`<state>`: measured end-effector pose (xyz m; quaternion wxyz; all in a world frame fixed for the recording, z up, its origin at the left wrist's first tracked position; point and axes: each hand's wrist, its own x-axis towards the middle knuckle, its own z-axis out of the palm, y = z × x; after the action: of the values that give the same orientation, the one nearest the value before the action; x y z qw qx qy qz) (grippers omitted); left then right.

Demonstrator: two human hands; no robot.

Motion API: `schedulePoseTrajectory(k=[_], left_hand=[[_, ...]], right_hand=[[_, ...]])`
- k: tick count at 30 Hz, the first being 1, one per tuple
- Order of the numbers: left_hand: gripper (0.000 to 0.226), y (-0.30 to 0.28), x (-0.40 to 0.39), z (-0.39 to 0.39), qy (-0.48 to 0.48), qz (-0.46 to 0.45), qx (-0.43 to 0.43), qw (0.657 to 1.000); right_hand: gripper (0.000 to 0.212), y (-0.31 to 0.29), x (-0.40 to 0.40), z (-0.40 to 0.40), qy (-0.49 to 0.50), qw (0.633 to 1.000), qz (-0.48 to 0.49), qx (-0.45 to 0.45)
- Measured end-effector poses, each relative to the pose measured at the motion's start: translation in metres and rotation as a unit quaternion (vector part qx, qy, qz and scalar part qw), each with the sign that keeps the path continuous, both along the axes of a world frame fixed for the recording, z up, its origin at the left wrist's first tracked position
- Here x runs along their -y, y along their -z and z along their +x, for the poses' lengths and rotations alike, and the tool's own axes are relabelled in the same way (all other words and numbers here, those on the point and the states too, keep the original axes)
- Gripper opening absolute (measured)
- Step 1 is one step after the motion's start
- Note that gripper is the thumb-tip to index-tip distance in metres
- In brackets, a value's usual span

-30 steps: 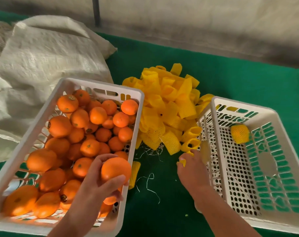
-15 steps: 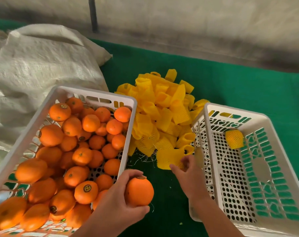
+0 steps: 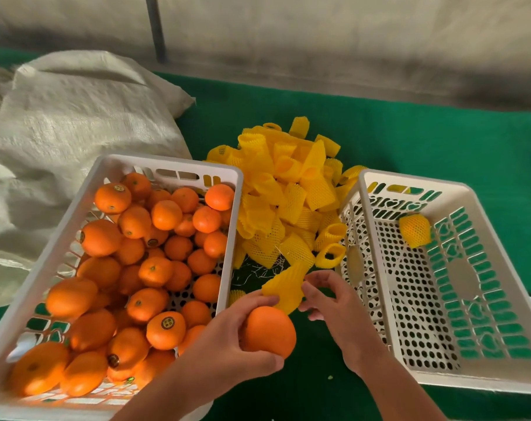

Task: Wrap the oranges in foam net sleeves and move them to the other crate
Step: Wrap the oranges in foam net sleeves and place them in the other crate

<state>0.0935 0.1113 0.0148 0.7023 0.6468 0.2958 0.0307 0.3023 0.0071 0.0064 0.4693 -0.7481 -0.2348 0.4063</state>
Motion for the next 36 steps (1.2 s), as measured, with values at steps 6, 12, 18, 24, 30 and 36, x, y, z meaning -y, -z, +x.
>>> schedulePoseTrajectory(k=[6, 12, 18, 24, 30, 36], left_hand=[[0.089, -0.001, 0.01, -0.01, -0.017, 0.078, 0.006, 0.997], [0.084, -0.008, 0.019, -0.011, 0.04, 0.12, 0.044, 0.991], [0.083, -0.011, 0.021, -0.018, 0.053, 0.107, 0.045, 0.992], [0.093, -0.012, 0.026, -0.02, 0.03, 0.152, 0.027, 0.988], [0.088, -0.012, 0.031, -0.02, 0.044, 0.179, 0.012, 0.983], [0.095, -0.009, 0.037, -0.017, 0.075, 0.104, 0.0, 0.992]], right_hand=[[0.015, -0.02, 0.004, -0.016, -0.042, 0.989, 0.032, 0.141], [0.026, -0.03, 0.006, -0.026, -0.124, 0.99, 0.059, 0.039], [0.018, -0.025, 0.012, -0.031, -0.087, 0.989, 0.068, 0.101], [0.017, -0.021, 0.015, -0.038, -0.073, 0.986, 0.087, 0.119], [0.014, -0.021, 0.017, -0.038, -0.038, 0.981, 0.069, 0.176], [0.016, -0.022, 0.017, -0.039, -0.069, 0.979, 0.071, 0.179]])
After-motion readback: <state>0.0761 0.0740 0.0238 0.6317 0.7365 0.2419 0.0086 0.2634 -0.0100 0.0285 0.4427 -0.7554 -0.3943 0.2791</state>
